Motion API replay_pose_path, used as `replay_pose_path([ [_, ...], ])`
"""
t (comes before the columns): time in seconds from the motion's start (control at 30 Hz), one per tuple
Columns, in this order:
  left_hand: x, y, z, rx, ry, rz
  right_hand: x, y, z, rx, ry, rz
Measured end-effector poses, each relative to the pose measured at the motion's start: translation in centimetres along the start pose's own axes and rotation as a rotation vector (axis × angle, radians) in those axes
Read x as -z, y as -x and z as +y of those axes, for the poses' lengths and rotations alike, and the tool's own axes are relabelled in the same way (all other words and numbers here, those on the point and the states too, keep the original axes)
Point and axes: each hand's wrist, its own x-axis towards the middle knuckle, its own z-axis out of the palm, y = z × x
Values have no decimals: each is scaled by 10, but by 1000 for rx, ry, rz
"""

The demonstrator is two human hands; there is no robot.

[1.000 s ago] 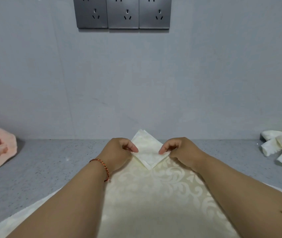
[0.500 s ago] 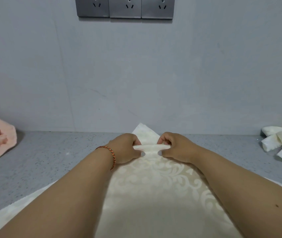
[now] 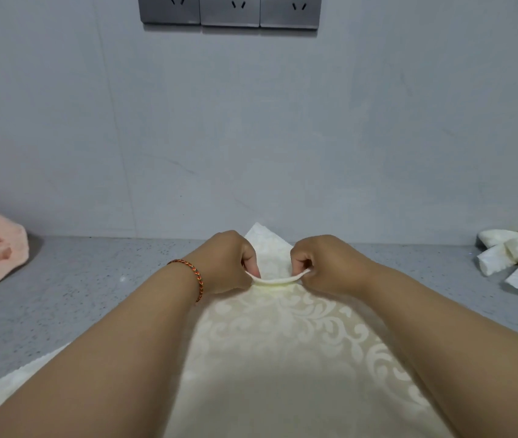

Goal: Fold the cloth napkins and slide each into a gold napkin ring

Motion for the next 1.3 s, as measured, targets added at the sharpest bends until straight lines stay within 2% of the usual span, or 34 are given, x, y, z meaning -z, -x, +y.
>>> replay_pose_path([
  [0.13,6,2,5,48,-50,-123,5,1,-3,1,45,-118],
  [0.3,12,-1,9,185,173,-186,14,2,-6,-109,-76,-147],
  [0.5,6,0,2,92,22,-211,14,3,-9,-136,-80,-227],
  [0.63,6,0,4,113,-67,-228,15,3,-8,-183,-64,-279],
  [0.73,9,1,7,115,-96,-271,17,4,-12,-164,-18,-293],
  [0.97,11,3,16,24,-96,-217,23,8,-33,-69,125,-280],
  [1.3,25,5,26,68,-172,-420,30,9,-51,-72,233,-396],
])
